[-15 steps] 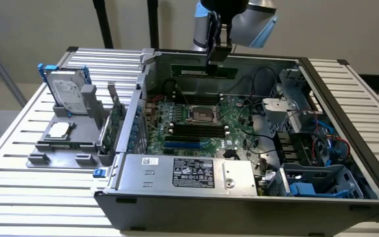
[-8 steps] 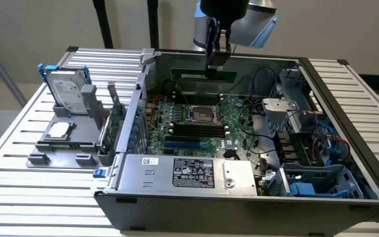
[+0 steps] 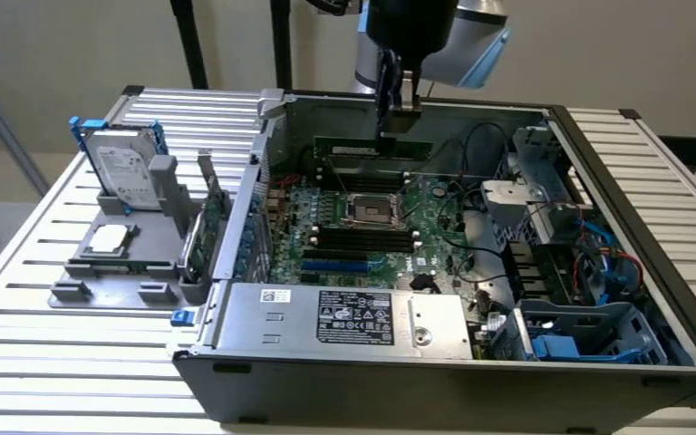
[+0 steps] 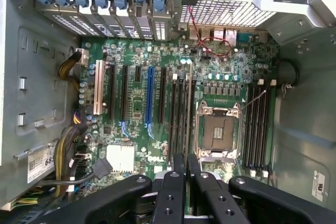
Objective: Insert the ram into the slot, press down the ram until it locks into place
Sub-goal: 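Insert the ram into the slot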
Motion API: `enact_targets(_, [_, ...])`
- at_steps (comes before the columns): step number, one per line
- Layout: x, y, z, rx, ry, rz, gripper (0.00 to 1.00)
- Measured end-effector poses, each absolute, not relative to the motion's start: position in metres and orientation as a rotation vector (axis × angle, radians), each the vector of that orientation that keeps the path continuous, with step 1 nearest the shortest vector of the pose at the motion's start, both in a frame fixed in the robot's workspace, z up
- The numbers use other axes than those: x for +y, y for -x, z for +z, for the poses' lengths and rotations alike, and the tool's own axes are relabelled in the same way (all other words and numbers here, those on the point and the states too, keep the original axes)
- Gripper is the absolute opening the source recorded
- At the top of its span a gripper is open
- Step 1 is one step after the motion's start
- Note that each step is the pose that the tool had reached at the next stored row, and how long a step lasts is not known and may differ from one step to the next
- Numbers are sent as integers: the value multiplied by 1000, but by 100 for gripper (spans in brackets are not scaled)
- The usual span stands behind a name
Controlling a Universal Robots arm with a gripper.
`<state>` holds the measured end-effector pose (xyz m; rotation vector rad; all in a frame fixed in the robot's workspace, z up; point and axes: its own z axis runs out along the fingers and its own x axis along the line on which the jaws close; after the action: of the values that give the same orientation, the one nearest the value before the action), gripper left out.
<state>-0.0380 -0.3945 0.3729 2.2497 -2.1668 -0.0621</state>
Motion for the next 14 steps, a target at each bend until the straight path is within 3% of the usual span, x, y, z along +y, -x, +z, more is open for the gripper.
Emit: enact_targets(14, [-395, 31, 347, -2160, -2256, -62, 13])
